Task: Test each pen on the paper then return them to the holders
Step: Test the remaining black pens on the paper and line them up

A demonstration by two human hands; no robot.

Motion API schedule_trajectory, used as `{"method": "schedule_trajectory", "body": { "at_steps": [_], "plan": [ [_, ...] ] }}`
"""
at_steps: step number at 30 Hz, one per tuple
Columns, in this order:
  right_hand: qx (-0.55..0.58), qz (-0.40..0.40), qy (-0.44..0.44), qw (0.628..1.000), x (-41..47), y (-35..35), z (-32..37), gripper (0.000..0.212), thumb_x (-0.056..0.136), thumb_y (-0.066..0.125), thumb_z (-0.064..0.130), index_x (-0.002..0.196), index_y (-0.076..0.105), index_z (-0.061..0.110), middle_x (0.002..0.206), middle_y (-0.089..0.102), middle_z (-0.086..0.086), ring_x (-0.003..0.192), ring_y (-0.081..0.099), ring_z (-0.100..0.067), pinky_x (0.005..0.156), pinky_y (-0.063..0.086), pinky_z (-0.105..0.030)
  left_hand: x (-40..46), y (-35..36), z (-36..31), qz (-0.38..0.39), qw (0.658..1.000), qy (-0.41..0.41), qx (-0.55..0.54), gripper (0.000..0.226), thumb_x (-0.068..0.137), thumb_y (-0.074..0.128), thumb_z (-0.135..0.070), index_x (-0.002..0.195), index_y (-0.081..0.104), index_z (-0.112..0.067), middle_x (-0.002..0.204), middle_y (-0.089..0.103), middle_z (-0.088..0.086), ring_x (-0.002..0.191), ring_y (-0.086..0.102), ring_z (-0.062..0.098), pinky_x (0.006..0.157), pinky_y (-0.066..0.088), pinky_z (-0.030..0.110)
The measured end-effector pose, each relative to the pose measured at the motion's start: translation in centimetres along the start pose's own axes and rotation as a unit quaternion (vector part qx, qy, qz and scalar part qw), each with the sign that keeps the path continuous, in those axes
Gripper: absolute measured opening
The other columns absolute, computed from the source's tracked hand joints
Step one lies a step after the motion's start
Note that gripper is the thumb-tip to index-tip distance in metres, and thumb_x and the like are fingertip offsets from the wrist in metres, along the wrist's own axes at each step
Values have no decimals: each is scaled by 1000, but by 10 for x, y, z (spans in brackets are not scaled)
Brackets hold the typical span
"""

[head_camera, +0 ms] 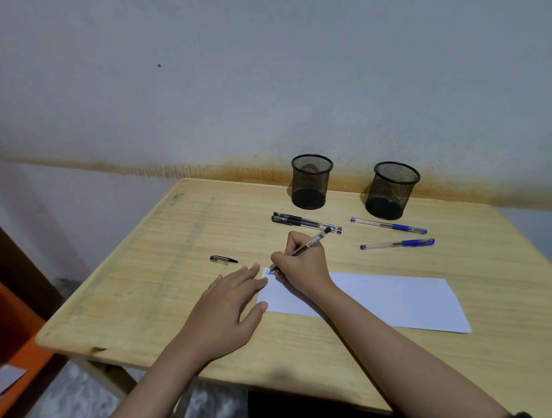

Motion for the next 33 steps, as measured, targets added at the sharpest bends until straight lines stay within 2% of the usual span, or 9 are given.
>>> {"method": "schedule_trajectory", "body": {
  "at_steps": [24,29,33],
  "plan": [
    [10,-32,-9,999,3,-5,-5,38,71,57,-13,53,33,11,46,30,-2,45,48,-25,39,41,-25,1,0,1,-4,1000,3,-2,56,80,28,-59,128,48,-37,148,31,-20,139,23,1,114,17,33],
    [4,-43,-10,999,5,-6,-7,39,70,58,-11,51,34,13,45,32,0,47,47,-25,47,46,-36,1,0,1,-6,1000,4,-3,56,80,28,-59,127,49,-36,148,32,-20,139,23,1,113,17,32],
    [40,-47,16,998,6,-7,-12,34,71,57,-11,54,36,9,45,34,-6,43,50,-28,46,47,-35,0,0,0,-8,1000,7,-3,56,80,28,-59,127,49,-36,148,32,-20,139,23,1,114,17,33]
  ]
}}
Point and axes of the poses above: each hand's wrist, its own x-axis towards the middle knuckle, its own y-axis out of the palm, z = x × y, the point moved 6 cm from there along x, towards the middle knuckle
